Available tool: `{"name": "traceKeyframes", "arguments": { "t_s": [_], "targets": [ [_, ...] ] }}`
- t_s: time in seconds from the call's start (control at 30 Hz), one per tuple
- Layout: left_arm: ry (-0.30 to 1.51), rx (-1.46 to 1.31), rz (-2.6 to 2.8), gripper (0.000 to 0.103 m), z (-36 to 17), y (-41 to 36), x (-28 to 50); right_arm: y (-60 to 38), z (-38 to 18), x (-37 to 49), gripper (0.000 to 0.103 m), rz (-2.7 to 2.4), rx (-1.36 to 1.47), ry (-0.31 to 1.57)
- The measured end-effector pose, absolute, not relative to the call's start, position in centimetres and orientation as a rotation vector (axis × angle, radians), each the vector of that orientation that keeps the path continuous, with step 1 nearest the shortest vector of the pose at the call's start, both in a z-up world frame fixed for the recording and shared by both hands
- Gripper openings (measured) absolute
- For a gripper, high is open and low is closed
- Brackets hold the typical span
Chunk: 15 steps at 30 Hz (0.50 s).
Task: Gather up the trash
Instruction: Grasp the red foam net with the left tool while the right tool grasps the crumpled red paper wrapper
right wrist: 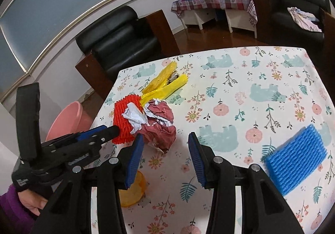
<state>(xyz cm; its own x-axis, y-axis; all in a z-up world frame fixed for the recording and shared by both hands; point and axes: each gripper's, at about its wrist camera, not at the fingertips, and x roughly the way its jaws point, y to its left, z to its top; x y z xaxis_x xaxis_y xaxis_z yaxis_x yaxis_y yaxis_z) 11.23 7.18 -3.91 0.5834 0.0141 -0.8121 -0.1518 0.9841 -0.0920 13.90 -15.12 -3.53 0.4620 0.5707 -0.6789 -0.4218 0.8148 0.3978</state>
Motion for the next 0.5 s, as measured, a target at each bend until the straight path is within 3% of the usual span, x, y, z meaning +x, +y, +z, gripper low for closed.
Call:
{"name": "traceKeyframes", "arguments": {
  "t_s": [0.3, 0.33, 0.37, 0.5],
  "targets": [
    [0.961, -0.268, 0.086, 0.033, -4.8, 8.2, 11.5, -13.2, -4.7, 15.1, 0.049, 0.639, 0.153, 0.944],
    [0.947, -0.26, 0.085, 0.022, -4.7, 8.2, 11.4, -13.1, -4.8, 15.2, 0.049, 0.641, 0.15, 0.945],
    [0.945, -0.255, 0.084, 0.017, -4.6, 8.1, 11.5, -12.9, -4.9, 15.2, 0.049, 0.642, 0.143, 0.947],
    [0.927, -0.256, 0.075, 0.011, -4.2, 8.2, 11.0, -12.3, -5.3, 15.5, 0.051, 0.646, 0.123, 0.958]
  ]
}}
